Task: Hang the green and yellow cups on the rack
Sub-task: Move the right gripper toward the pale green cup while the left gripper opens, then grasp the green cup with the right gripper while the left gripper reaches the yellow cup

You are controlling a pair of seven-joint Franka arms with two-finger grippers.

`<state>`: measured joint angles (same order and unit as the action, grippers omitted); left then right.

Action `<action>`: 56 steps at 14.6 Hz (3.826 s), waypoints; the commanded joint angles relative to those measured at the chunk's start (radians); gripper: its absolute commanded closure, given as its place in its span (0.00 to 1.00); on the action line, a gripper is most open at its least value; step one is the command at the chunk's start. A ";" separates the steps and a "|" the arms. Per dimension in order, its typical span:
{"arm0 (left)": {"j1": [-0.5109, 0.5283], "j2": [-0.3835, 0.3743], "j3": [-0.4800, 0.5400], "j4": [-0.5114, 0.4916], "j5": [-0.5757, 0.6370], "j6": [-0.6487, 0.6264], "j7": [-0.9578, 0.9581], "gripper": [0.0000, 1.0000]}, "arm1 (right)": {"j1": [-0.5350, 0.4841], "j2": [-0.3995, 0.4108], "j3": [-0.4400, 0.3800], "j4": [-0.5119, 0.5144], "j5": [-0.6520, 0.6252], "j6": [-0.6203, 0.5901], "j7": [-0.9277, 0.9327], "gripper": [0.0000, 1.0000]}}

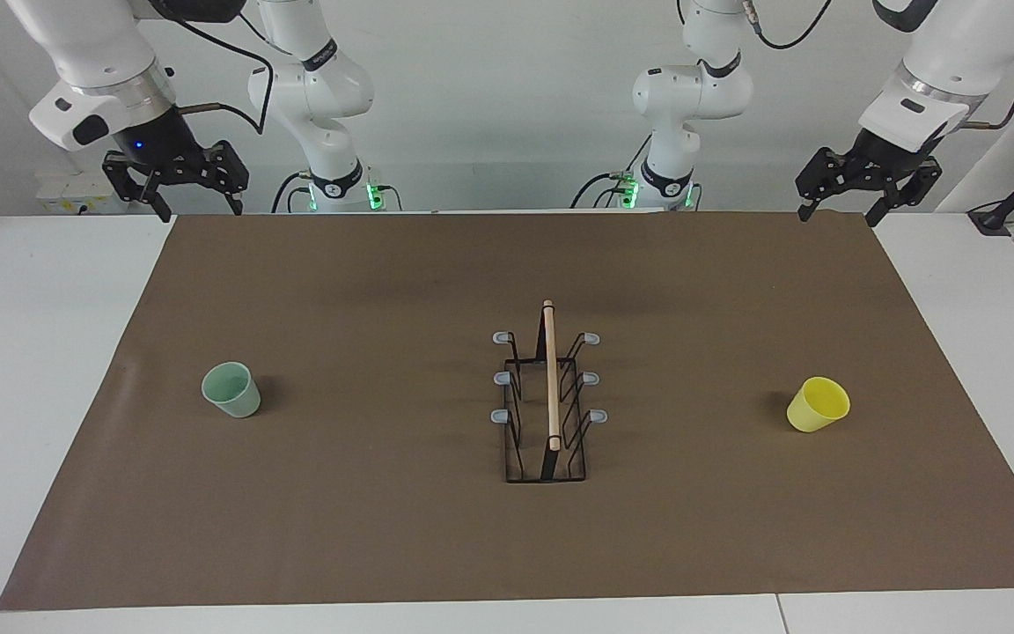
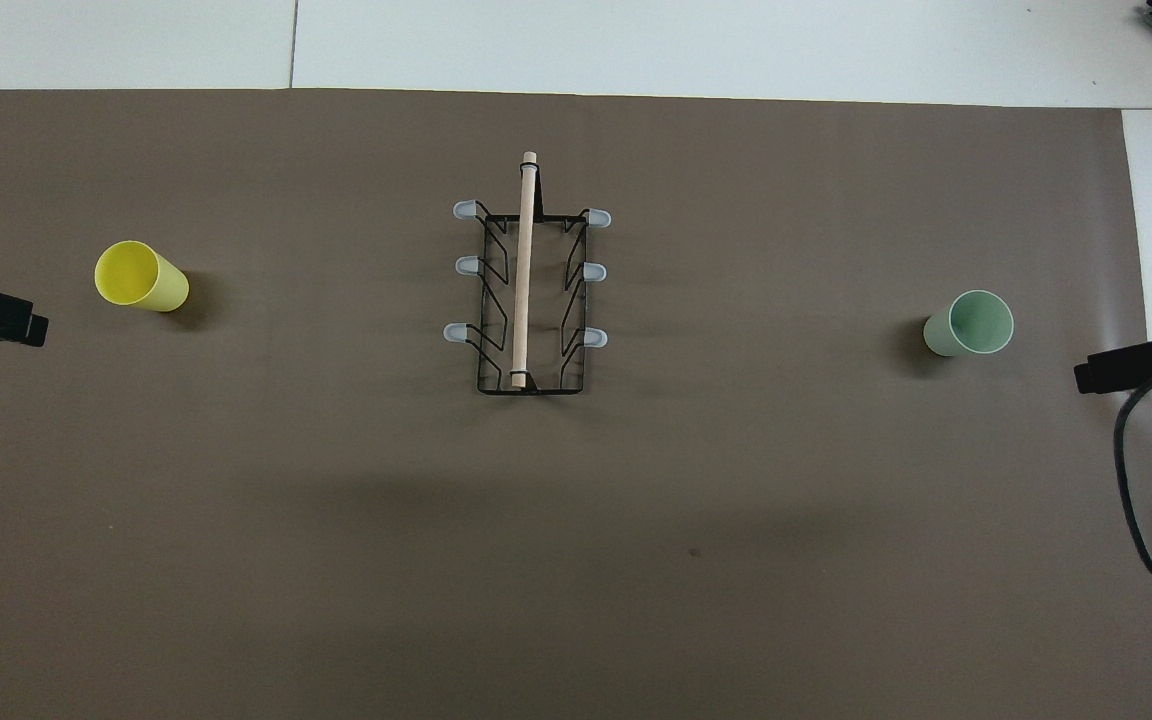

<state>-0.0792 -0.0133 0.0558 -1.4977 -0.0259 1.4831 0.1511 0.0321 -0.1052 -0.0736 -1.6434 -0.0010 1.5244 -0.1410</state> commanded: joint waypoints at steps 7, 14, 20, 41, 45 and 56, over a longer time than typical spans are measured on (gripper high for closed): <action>-0.027 -0.008 0.004 -0.012 0.007 -0.010 -0.008 0.00 | -0.009 0.009 0.005 0.008 0.016 0.014 0.011 0.00; -0.028 -0.031 0.001 -0.064 0.007 0.044 -0.010 0.00 | 0.003 0.035 0.009 0.004 -0.054 0.025 -0.044 0.00; -0.007 -0.005 0.024 -0.053 -0.011 0.068 -0.112 0.00 | 0.043 0.110 0.023 0.014 -0.178 0.028 -0.149 0.00; -0.011 0.294 0.346 0.011 -0.626 0.281 -1.060 0.00 | 0.257 0.217 0.023 -0.269 -0.835 0.187 -0.669 0.00; 0.007 0.393 0.364 0.017 -0.673 0.273 -1.105 0.00 | 0.299 0.285 0.024 -0.280 -0.959 0.241 -0.660 0.00; 0.127 0.569 0.363 0.025 -0.804 0.360 -1.085 0.00 | 0.335 0.513 0.023 -0.299 -1.211 0.292 -0.493 0.00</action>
<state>0.0424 0.5330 0.4177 -1.4849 -0.7898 1.8105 -0.9312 0.3654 0.3945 -0.0489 -1.9250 -1.1699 1.7816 -0.6845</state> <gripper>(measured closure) 0.000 0.000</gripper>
